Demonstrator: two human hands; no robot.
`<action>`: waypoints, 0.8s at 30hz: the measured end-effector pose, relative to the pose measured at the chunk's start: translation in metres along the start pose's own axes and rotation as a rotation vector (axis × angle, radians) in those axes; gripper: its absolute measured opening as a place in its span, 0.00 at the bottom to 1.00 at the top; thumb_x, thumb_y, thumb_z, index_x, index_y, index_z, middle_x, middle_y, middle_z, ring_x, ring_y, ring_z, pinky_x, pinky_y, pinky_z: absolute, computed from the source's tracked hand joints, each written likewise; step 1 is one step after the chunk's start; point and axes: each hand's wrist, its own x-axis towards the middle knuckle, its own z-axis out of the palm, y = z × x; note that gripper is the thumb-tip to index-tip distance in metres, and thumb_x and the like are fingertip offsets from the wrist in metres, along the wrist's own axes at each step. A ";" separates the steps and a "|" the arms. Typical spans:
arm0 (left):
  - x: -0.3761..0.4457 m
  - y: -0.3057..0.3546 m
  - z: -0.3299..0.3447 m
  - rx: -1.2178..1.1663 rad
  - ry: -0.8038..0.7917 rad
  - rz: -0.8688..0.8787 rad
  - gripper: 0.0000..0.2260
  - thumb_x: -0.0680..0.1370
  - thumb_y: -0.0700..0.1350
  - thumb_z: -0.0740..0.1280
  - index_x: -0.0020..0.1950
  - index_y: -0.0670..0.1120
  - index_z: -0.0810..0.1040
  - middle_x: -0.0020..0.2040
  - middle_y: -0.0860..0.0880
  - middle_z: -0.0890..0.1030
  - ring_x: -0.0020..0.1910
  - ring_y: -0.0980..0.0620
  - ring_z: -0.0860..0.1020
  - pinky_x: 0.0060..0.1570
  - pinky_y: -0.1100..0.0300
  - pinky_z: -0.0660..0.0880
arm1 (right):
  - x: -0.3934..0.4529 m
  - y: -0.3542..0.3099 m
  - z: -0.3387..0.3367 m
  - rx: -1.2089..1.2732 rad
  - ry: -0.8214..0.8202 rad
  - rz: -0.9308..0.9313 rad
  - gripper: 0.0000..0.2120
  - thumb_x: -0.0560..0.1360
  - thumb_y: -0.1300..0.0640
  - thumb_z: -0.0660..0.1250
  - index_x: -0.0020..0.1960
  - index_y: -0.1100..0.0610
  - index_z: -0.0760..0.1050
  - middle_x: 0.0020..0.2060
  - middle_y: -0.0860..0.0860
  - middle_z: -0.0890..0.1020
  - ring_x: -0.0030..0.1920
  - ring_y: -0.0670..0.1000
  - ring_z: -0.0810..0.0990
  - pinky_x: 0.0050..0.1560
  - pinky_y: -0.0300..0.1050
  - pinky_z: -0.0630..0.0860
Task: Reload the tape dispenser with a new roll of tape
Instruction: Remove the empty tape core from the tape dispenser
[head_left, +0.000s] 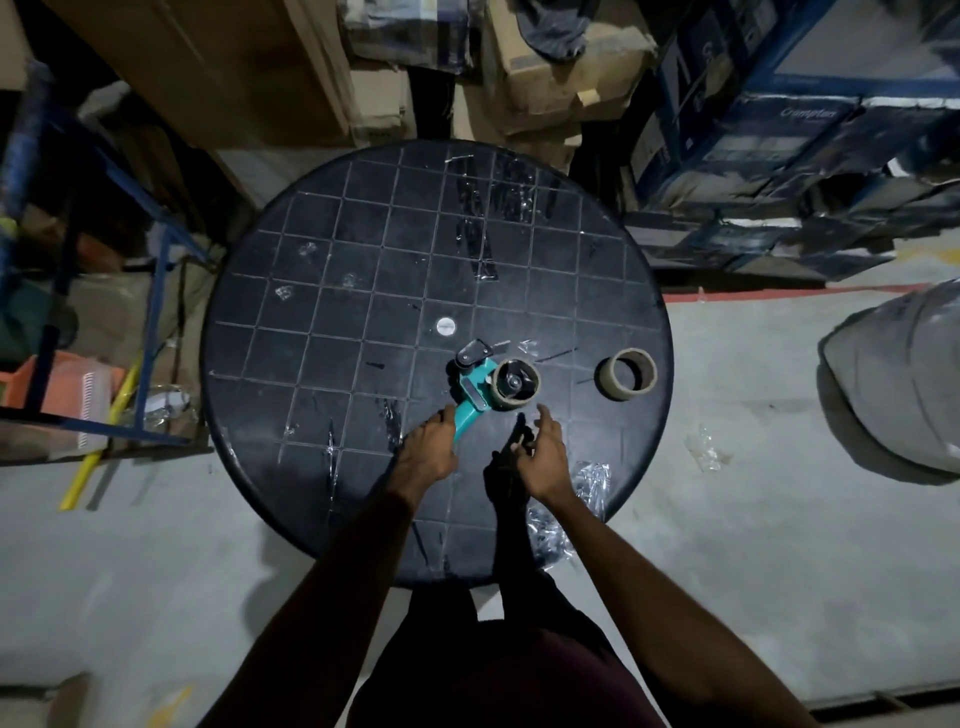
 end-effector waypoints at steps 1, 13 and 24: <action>-0.001 0.000 0.002 0.047 0.007 0.022 0.36 0.72 0.41 0.73 0.76 0.46 0.59 0.65 0.42 0.77 0.58 0.40 0.80 0.58 0.45 0.77 | 0.000 0.001 -0.006 0.000 0.022 -0.002 0.38 0.77 0.64 0.67 0.81 0.55 0.52 0.70 0.58 0.68 0.62 0.58 0.77 0.64 0.52 0.76; -0.012 0.047 0.005 0.035 0.261 -0.122 0.24 0.74 0.42 0.69 0.70 0.43 0.69 0.62 0.41 0.75 0.57 0.42 0.78 0.56 0.46 0.78 | 0.028 0.018 -0.037 -0.007 -0.084 -0.044 0.31 0.79 0.59 0.67 0.79 0.51 0.60 0.68 0.60 0.71 0.66 0.63 0.73 0.68 0.54 0.71; 0.009 0.095 -0.004 -0.260 0.183 -0.024 0.12 0.75 0.39 0.65 0.58 0.42 0.80 0.54 0.40 0.80 0.50 0.40 0.81 0.51 0.45 0.79 | 0.053 0.028 -0.030 0.011 -0.052 0.105 0.18 0.78 0.52 0.66 0.67 0.55 0.71 0.58 0.60 0.81 0.59 0.62 0.79 0.61 0.54 0.77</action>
